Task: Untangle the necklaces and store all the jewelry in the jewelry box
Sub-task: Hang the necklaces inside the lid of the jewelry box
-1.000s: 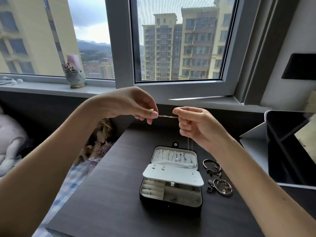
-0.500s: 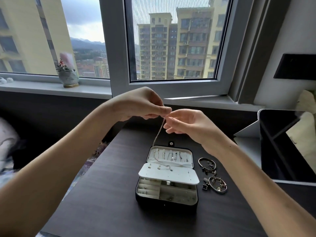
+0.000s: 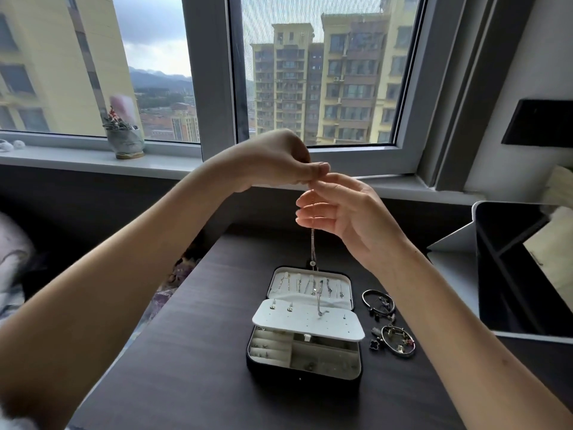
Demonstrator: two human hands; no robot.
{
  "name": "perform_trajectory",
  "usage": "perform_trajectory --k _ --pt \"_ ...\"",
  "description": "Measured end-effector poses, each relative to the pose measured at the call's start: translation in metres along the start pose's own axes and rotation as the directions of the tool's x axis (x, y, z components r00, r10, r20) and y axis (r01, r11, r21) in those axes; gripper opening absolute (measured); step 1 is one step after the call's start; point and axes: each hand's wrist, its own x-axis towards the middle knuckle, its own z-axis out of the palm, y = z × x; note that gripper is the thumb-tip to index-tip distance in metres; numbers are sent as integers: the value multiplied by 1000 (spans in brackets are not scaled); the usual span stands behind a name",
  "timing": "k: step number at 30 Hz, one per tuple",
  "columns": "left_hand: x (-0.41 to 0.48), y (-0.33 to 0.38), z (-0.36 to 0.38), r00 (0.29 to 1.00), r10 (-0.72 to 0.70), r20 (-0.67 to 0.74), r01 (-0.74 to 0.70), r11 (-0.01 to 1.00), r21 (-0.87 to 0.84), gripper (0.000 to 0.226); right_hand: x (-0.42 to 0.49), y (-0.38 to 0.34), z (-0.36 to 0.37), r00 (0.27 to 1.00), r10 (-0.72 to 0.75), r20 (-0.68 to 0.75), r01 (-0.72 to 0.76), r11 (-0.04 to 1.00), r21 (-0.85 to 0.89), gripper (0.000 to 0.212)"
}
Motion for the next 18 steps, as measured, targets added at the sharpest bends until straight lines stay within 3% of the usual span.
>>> perform_trajectory --k 7,13,18 --pt "8 5 3 1000 -4 31 4 1000 20 50 5 1 -3 998 69 -13 -70 998 -1 7" --pt "13 -2 12 999 29 24 -31 996 85 54 5 4 -12 996 53 -67 -57 997 -59 21" --pt "10 -8 18 997 37 68 -33 998 -61 52 11 8 -16 982 107 -155 -100 993 55 12"
